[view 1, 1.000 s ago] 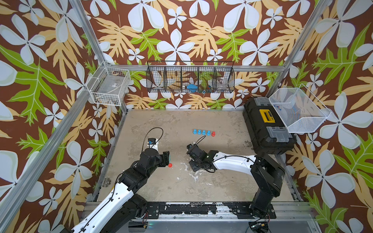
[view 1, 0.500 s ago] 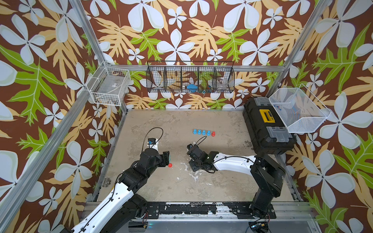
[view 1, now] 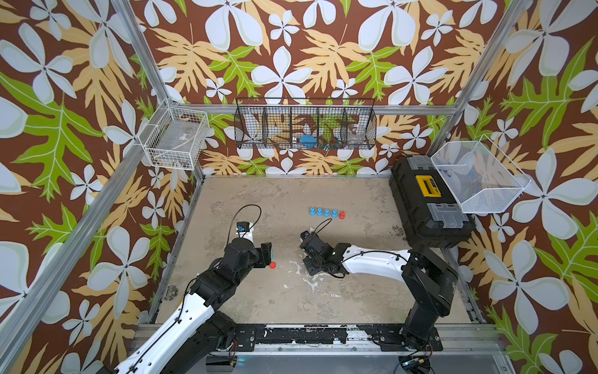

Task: Close the stamp cap
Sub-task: Close the cover of the stamp, then place the stamp at the center of the board.

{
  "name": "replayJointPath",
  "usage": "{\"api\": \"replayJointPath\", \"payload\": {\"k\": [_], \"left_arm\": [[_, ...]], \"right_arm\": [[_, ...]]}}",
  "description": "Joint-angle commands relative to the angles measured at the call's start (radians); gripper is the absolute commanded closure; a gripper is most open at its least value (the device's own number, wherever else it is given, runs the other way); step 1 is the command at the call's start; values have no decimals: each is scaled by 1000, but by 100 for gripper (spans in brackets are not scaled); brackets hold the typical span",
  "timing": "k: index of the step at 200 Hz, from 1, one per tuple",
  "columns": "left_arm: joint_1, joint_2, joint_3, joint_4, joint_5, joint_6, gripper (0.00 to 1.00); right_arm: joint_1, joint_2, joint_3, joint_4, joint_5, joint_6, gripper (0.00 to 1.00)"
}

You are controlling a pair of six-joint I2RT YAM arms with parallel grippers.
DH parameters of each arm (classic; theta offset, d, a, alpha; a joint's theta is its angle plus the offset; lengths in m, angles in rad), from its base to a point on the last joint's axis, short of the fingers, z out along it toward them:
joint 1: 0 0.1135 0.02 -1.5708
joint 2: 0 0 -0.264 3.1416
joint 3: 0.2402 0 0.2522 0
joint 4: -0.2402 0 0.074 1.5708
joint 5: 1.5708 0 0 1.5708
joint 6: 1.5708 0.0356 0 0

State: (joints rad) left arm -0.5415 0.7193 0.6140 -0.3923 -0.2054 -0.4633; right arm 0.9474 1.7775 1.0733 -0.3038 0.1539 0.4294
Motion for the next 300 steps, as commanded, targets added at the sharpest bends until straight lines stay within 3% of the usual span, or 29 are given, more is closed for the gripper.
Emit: {"api": "replayJointPath", "payload": {"k": [1, 190, 300], "left_arm": [[2, -3, 5, -8, -3, 5, 27], [2, -3, 5, -5, 0, 5, 27], [2, -6, 5, -5, 0, 6, 27]], "right_arm": [[-1, -10, 21, -76, 13, -14, 84], [-34, -53, 61, -98, -9, -48, 84], [-163, -90, 136, -152, -4, -140, 84]]}}
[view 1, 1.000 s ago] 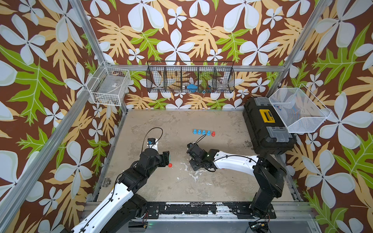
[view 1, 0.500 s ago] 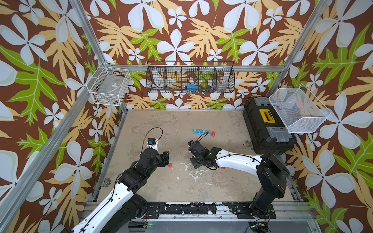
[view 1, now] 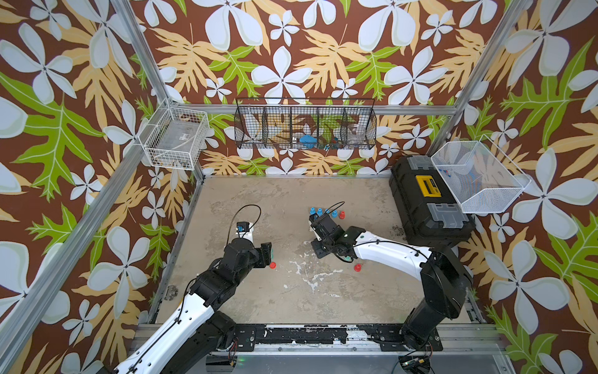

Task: Close the stamp cap
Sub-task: Place the stamp at the center of the board.

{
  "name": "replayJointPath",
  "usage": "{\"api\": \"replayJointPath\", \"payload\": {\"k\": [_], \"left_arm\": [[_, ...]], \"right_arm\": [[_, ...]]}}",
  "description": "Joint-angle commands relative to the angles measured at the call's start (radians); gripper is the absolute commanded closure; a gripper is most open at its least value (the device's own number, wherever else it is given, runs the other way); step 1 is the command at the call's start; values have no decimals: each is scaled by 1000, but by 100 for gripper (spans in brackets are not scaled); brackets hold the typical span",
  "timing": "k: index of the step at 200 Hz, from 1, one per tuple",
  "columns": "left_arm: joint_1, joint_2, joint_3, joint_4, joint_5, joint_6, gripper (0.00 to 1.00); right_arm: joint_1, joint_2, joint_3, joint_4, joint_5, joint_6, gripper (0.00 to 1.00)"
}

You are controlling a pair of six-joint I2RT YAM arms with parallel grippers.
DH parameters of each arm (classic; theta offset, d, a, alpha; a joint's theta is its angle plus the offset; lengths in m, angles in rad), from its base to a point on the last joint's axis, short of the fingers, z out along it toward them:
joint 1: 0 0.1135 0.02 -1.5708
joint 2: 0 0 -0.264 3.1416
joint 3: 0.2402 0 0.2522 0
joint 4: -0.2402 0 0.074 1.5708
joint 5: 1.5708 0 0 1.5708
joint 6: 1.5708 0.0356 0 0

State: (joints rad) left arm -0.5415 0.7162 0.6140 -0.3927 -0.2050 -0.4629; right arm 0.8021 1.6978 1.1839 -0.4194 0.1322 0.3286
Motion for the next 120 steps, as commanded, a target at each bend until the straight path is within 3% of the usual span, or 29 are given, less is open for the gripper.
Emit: {"api": "replayJointPath", "payload": {"k": [1, 120], "left_arm": [[2, -3, 5, -5, -1, 6, 27], [2, 1, 4, -5, -2, 6, 27]], "right_arm": [[-19, -10, 27, -37, 17, -41, 84], [-213, -30, 108, -71, 7, -131, 84]]}}
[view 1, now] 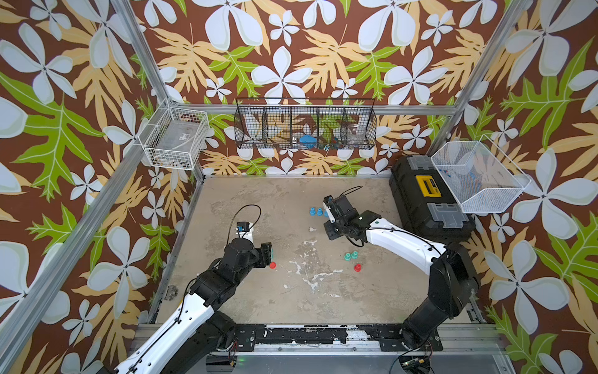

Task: Close the stamp cap
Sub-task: Place the stamp at the center of the board.

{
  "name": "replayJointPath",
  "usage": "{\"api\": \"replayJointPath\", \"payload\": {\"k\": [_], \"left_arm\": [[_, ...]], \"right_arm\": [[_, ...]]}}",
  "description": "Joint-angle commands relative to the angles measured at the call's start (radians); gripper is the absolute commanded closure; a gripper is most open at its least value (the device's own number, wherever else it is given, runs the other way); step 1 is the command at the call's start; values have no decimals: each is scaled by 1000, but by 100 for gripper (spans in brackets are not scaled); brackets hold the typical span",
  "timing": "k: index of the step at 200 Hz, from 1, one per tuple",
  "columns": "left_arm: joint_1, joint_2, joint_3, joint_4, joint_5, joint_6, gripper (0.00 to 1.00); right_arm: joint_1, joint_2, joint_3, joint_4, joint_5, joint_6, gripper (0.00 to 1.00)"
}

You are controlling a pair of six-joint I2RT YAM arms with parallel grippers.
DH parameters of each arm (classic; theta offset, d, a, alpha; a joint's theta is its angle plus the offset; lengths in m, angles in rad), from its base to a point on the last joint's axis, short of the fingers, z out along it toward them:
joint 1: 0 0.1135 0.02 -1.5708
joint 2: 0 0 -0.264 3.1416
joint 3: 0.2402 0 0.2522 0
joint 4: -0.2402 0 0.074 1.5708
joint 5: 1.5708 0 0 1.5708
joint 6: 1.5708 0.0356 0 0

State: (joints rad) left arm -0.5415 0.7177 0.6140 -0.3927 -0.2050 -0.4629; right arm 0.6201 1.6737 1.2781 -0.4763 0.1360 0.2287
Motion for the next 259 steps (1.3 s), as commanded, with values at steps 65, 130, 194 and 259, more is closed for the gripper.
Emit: {"api": "replayJointPath", "payload": {"k": [65, 130, 194, 259], "left_arm": [[2, 0, 4, -5, 0, 6, 27], [2, 2, 5, -5, 1, 7, 27], [2, -1, 5, -5, 2, 7, 27], [2, -2, 4, -5, 1, 8, 27]], "right_arm": [[-147, 24, 15, 9, -19, -49, 84], [-215, 115, 46, 34, -13, -41, 85], [-266, 218, 112, 46, -16, -38, 85], [-281, 294, 161, 57, -18, -32, 86]]}}
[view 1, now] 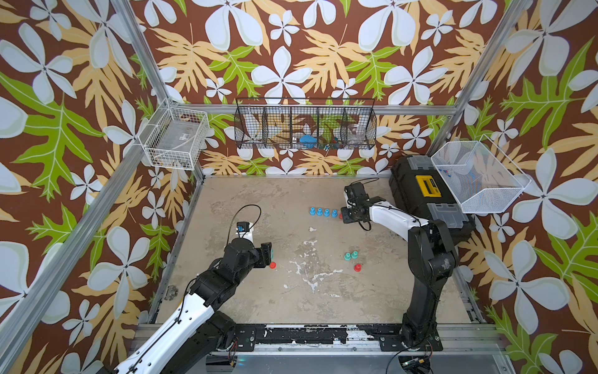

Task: Close the stamp cap
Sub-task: Place the stamp at the center of the board.

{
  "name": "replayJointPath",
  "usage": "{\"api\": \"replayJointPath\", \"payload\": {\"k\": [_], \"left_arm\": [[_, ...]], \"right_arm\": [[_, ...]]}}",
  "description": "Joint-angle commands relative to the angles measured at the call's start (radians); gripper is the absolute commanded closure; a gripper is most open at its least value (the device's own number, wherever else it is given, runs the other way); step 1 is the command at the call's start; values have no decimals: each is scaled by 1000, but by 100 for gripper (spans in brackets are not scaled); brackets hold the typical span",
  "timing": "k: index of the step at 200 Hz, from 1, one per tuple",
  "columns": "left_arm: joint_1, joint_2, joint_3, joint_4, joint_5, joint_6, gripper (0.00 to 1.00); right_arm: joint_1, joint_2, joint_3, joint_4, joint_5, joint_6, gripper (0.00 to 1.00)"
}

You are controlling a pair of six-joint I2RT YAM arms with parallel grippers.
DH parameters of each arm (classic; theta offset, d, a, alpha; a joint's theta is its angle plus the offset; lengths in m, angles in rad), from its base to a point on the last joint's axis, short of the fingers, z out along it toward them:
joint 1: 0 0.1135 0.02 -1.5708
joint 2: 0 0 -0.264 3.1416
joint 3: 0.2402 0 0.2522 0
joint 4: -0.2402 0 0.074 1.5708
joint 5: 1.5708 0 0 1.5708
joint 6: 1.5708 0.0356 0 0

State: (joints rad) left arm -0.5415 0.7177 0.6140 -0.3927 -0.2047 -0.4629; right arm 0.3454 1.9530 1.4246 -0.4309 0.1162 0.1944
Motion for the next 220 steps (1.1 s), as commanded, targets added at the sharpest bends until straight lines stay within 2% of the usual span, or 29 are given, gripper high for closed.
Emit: {"api": "replayJointPath", "payload": {"k": [1, 220], "left_arm": [[2, -3, 4, -5, 1, 8, 27], [2, -1, 5, -5, -3, 6, 27]], "right_arm": [[-6, 16, 15, 12, 2, 2, 86], [-46, 89, 59, 60, -26, 20, 86]]}}
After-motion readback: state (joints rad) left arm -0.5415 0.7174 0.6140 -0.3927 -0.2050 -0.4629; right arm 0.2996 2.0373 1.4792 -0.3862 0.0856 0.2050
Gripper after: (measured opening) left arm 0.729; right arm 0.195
